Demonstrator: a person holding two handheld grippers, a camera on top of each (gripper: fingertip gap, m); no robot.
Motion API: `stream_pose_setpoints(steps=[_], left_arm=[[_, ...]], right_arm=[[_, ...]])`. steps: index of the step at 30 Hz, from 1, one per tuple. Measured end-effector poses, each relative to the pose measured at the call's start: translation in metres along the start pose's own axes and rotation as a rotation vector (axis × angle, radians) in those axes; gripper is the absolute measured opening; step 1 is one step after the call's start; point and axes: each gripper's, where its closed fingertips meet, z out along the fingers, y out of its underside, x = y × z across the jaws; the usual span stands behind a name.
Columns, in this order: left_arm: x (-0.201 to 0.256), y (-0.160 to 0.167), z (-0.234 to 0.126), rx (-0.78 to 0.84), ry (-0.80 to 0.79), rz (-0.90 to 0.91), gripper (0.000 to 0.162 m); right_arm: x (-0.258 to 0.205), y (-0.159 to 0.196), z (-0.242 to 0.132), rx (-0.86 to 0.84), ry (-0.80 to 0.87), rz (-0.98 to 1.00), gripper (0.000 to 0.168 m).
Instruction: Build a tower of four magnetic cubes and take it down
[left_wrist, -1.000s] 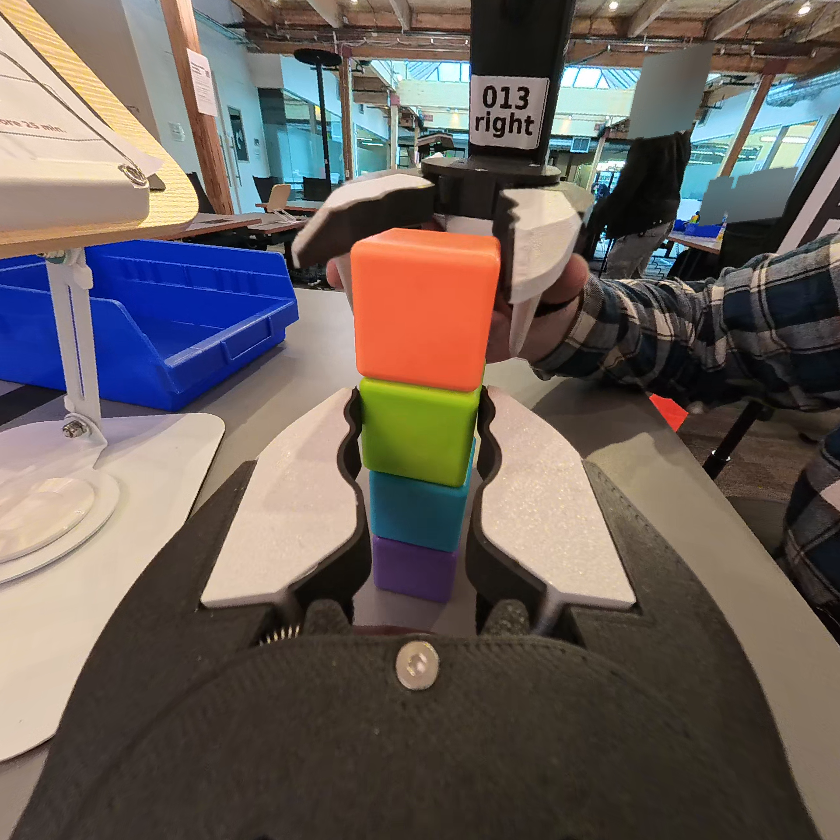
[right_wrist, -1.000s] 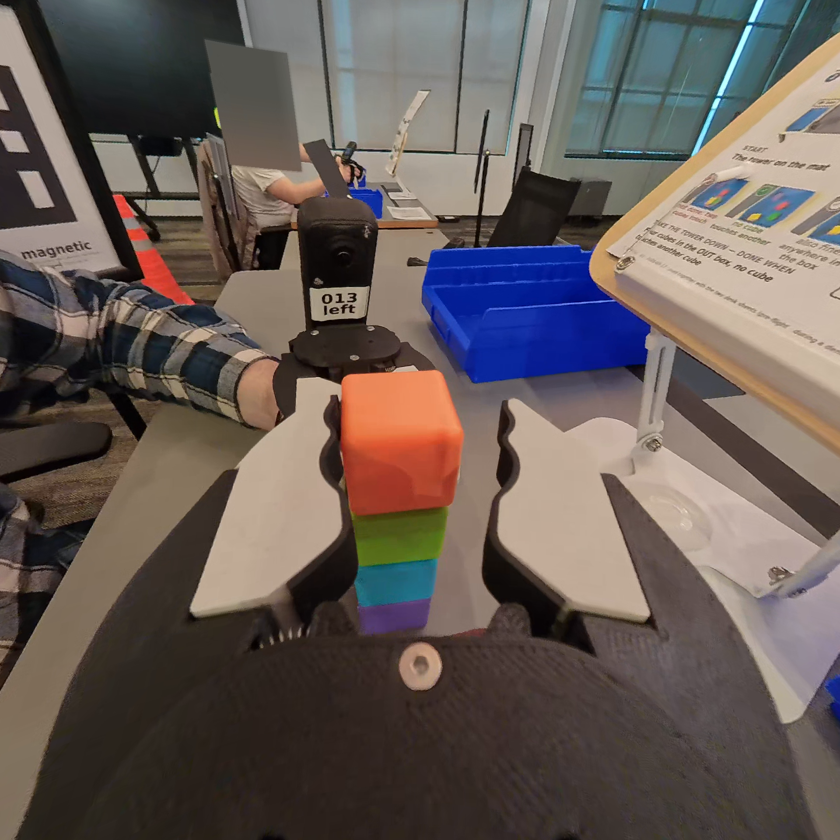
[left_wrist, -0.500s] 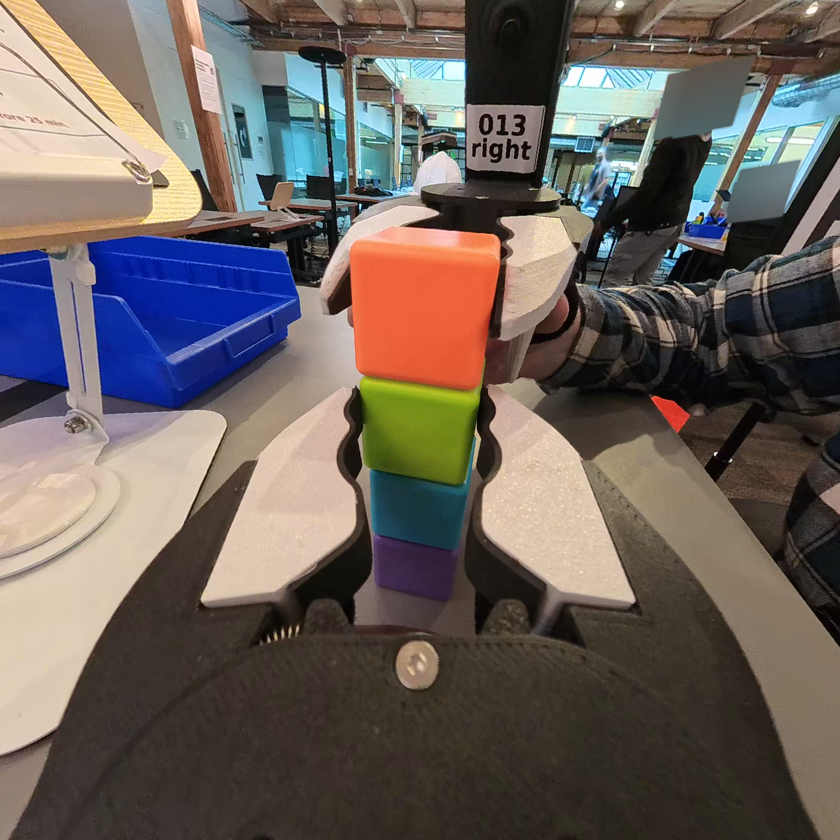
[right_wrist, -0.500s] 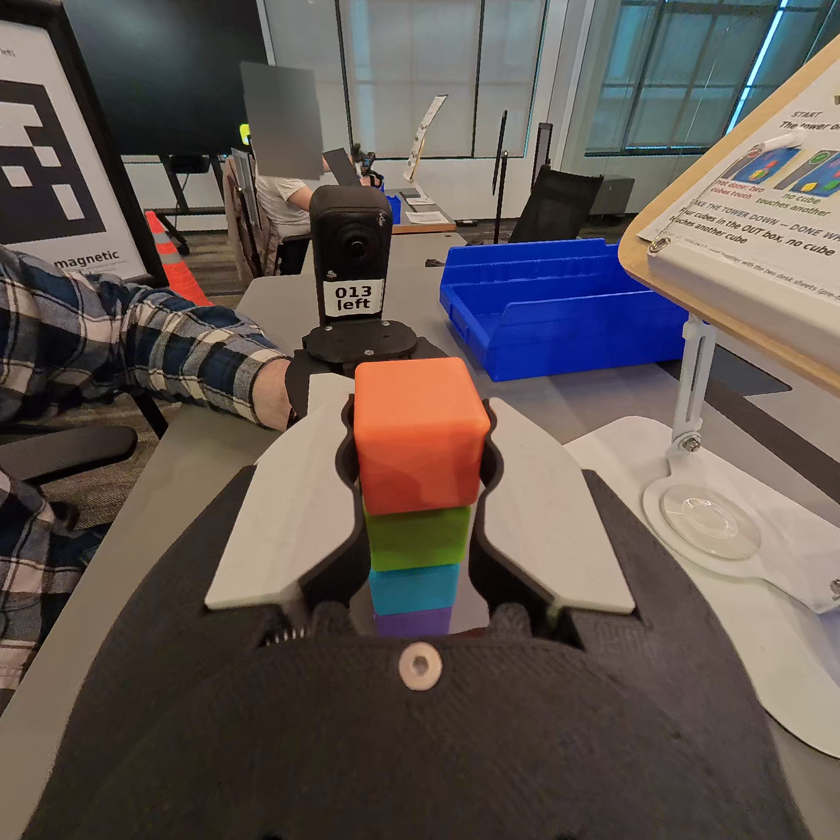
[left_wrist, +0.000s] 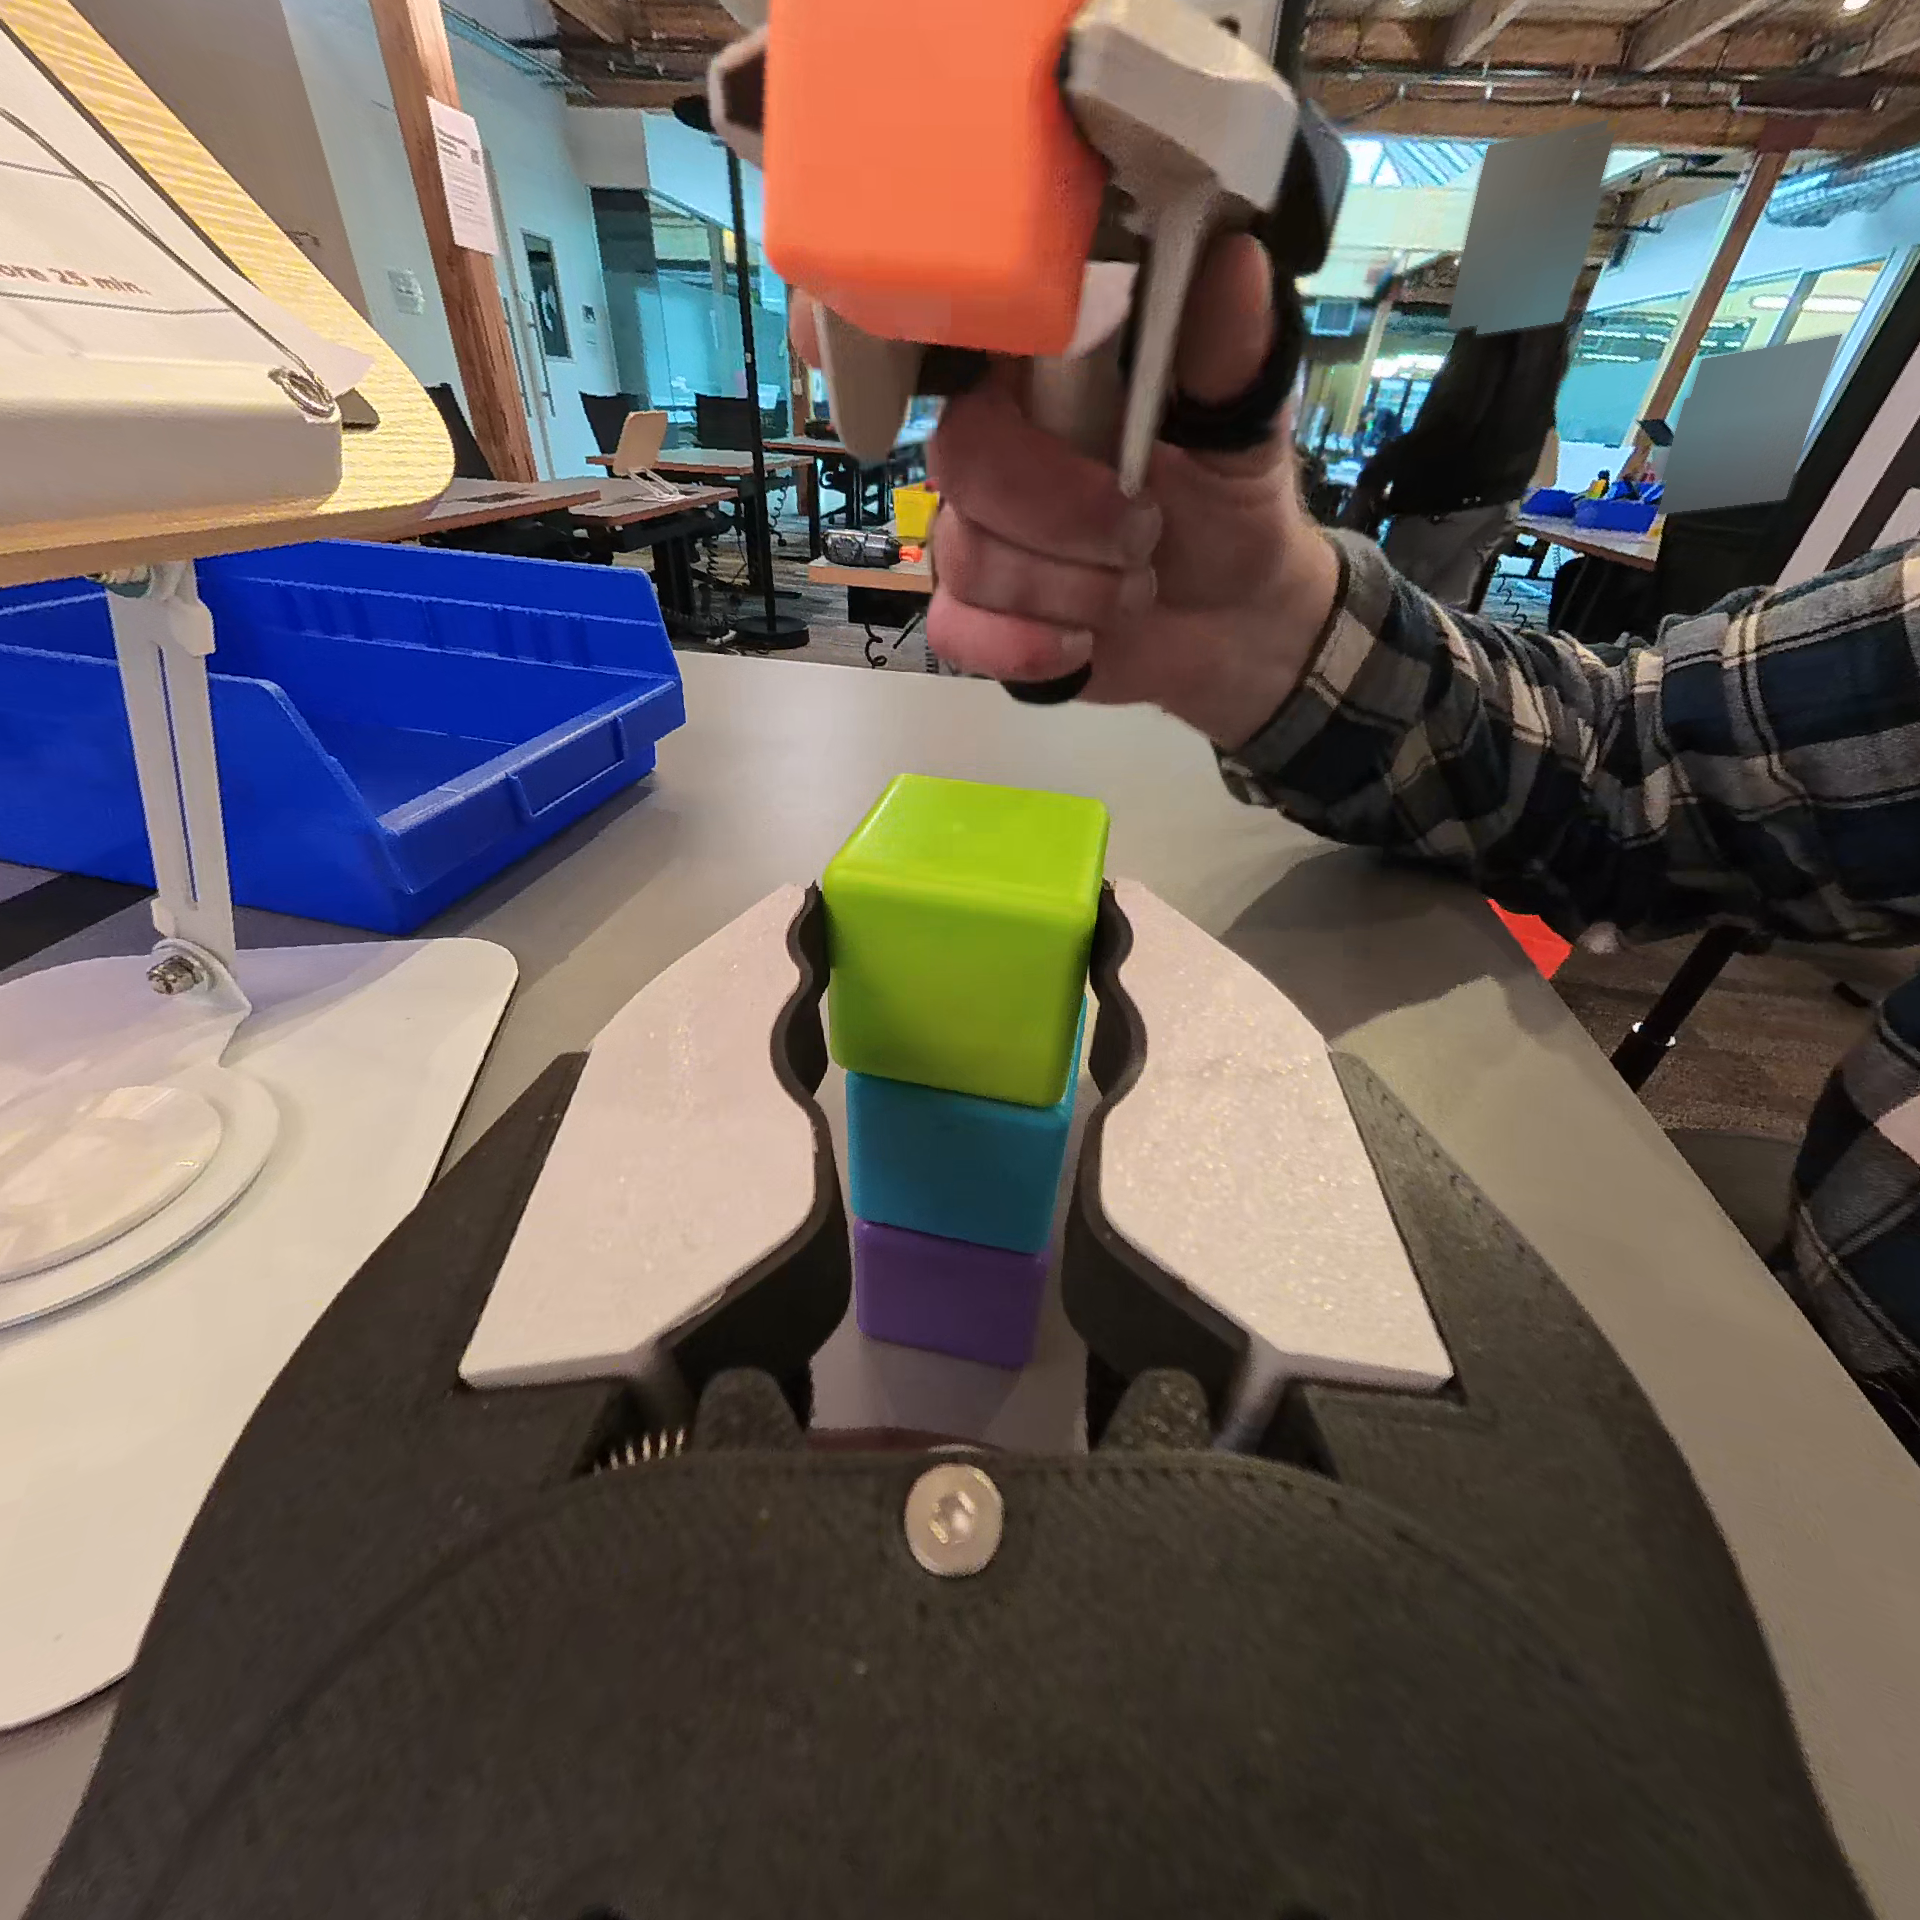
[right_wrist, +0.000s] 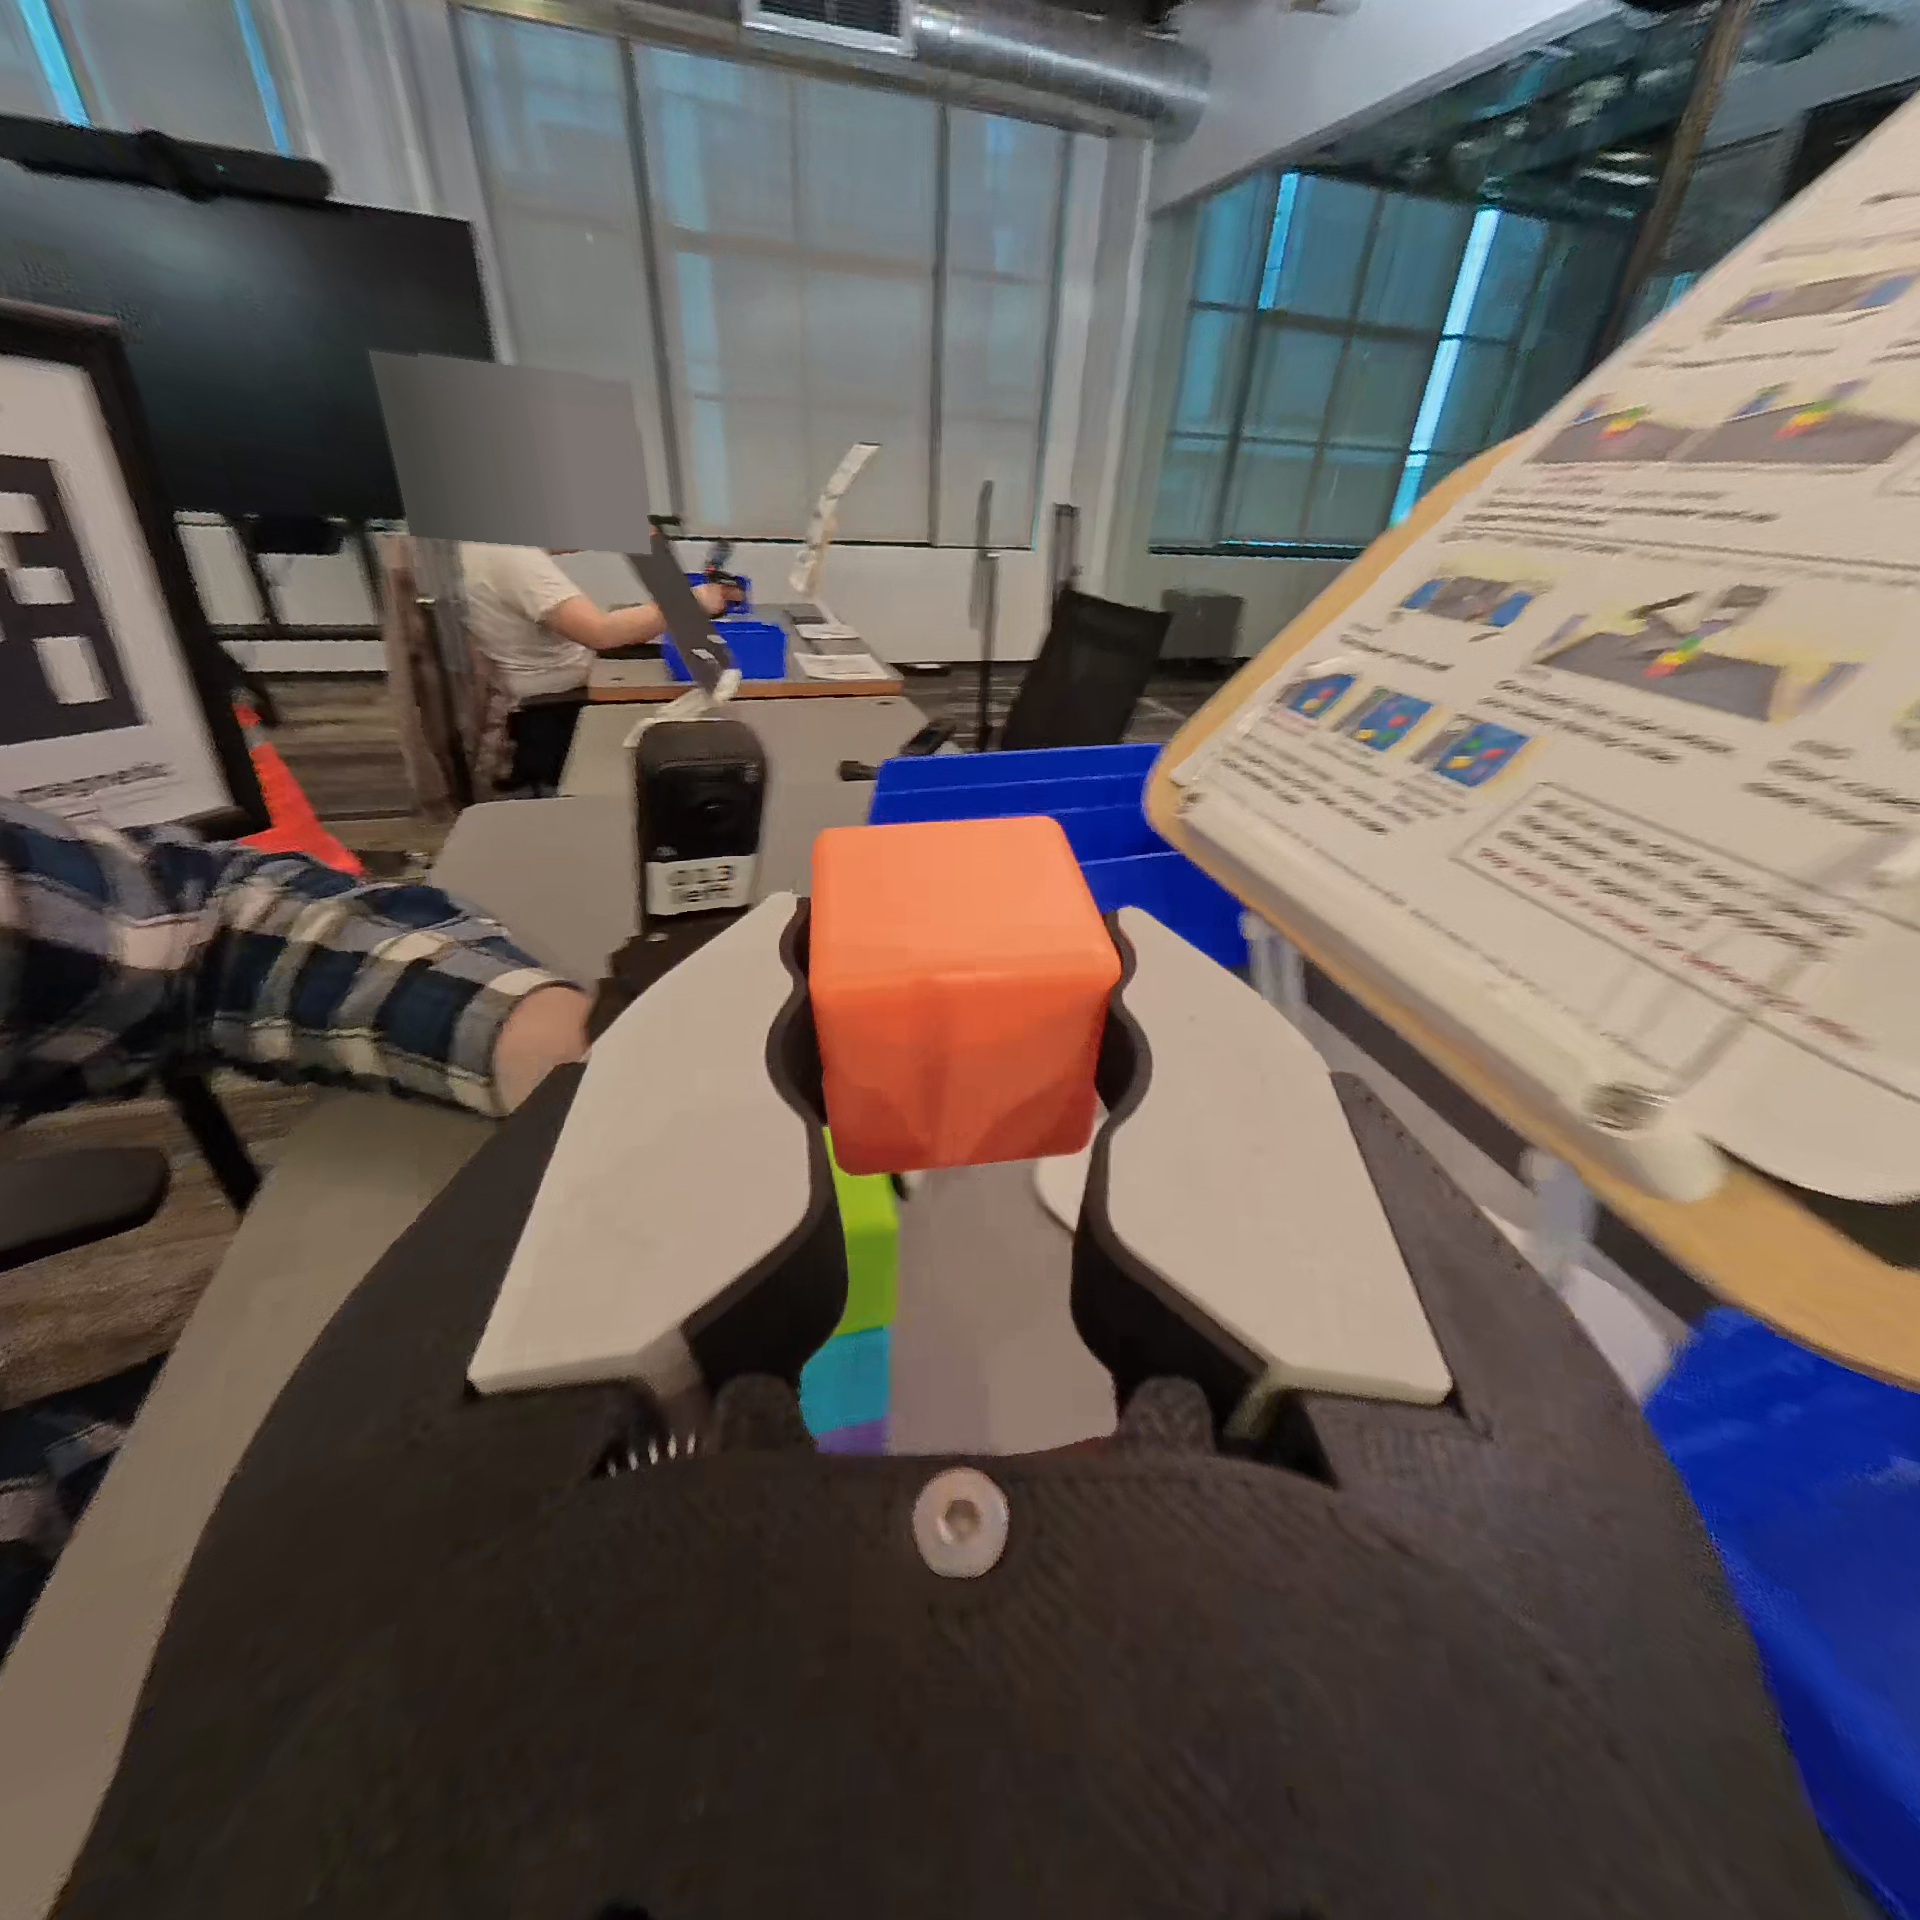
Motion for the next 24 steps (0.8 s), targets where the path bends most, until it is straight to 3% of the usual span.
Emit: stream_pose_setpoints(steps=[5, 11, 19, 24], left_arm=[[0.0, 0.0, 0.0, 0.0, 0.002, -0.001, 0.048], [0.0, 0.0, 0.0, 0.002, 0.003, -0.001, 0.048], [0.0, 0.0, 0.0, 0.002, 0.006, -0.001, 0.048], [0.0, 0.0, 0.0, 0.002, 0.009, -0.001, 0.048]], right_arm=[[0.075, -0.018, -0.047, 0.022, 0.277, 0.005, 0.052], [0.169, -0.009, -0.089, -0.032, 0.562, 0.023, 0.052], [0.249, 0.033, -0.092, 0.03, 0.714, 0.256, 0.052], [0.28, 0.048, -0.082, 0.028, 0.767, 0.292, 0.052]])
